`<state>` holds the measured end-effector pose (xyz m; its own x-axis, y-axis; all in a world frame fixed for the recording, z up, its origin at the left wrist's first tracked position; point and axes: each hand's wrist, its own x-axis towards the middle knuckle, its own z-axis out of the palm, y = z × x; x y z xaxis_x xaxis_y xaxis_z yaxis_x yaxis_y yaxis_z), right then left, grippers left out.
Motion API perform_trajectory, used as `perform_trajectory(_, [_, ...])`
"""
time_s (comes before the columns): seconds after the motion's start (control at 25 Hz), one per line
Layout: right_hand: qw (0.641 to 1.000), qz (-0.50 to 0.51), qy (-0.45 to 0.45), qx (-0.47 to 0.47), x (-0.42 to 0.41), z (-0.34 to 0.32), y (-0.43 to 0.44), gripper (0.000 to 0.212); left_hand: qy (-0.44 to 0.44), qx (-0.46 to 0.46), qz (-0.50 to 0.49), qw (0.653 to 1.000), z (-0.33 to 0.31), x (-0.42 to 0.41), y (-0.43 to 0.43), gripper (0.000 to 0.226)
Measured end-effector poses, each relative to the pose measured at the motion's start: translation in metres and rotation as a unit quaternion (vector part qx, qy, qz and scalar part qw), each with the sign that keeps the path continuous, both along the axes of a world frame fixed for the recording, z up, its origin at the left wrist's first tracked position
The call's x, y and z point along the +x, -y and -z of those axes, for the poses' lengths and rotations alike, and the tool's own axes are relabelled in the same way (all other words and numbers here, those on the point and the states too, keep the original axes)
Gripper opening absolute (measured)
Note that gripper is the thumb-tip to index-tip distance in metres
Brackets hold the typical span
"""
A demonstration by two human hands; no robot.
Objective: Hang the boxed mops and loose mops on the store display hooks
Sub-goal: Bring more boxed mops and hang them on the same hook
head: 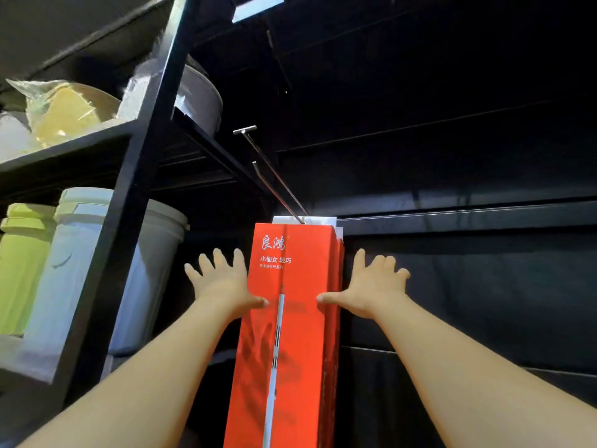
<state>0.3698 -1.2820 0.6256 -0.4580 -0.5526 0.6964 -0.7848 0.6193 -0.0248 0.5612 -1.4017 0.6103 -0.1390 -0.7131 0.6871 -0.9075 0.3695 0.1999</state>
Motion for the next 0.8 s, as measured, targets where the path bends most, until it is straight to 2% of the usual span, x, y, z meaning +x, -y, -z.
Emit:
perform_trajectory(0.2, [0.996,0.052,0.02,0.067,-0.007,0.052,-0.052,0.13,0.038,0.002,0.025,0.999,0.049,0.008,-0.03,0.116])
perform_trajectory(0.32, [0.991,0.071,0.029,0.106,-0.005,0.094,-0.075,0.129,0.065,0.025,0.045,0.997,0.1,0.004,-0.047,0.117])
perform_trajectory(0.8, [0.947,0.079,0.144,0.276,-0.022,0.294,-0.151,0.125,0.173,0.182,0.074,0.965,0.298,-0.017,-0.127,0.115])
